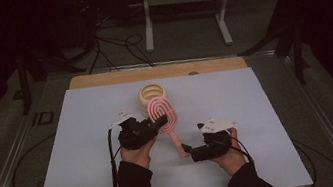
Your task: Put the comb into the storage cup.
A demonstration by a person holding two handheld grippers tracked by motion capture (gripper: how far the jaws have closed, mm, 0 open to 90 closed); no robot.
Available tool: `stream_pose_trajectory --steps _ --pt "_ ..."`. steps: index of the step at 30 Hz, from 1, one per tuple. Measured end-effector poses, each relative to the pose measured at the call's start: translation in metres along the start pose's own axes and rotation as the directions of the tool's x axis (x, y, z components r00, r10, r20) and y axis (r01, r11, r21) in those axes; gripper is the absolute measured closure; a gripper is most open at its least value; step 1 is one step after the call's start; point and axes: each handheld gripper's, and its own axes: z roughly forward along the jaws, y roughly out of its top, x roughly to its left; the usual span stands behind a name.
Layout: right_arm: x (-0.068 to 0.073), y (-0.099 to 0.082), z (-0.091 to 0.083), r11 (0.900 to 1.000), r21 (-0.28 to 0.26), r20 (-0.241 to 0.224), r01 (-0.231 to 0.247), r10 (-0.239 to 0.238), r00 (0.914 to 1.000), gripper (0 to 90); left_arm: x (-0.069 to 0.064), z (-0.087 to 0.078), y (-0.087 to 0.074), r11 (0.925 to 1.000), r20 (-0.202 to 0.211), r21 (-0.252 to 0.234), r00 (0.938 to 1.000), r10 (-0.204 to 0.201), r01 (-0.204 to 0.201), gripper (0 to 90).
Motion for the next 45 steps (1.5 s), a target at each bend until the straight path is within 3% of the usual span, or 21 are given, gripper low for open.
stream_pose_trajectory --steps 19,25,45 --pt "-0.009 -0.010 -0.009 0.9981 -0.057 0.014 -0.023 0.024 0.9996 9.8 0.006 -0.010 0.012 0.9995 -0.025 -0.029 0.9996 0.013 -0.013 64.9" --pt "-0.012 -0.012 -0.013 0.9977 -0.067 0.029 -0.011 0.013 0.9995 9.8 0.010 -0.014 0.016 0.9991 -0.036 -0.039 0.9992 0.017 -0.019 64.9" --pt "-0.016 -0.019 -0.020 0.9972 -0.073 0.043 -0.017 0.021 0.9989 9.9 0.019 -0.026 0.025 0.9970 -0.064 -0.062 0.9971 0.041 -0.045 64.9"
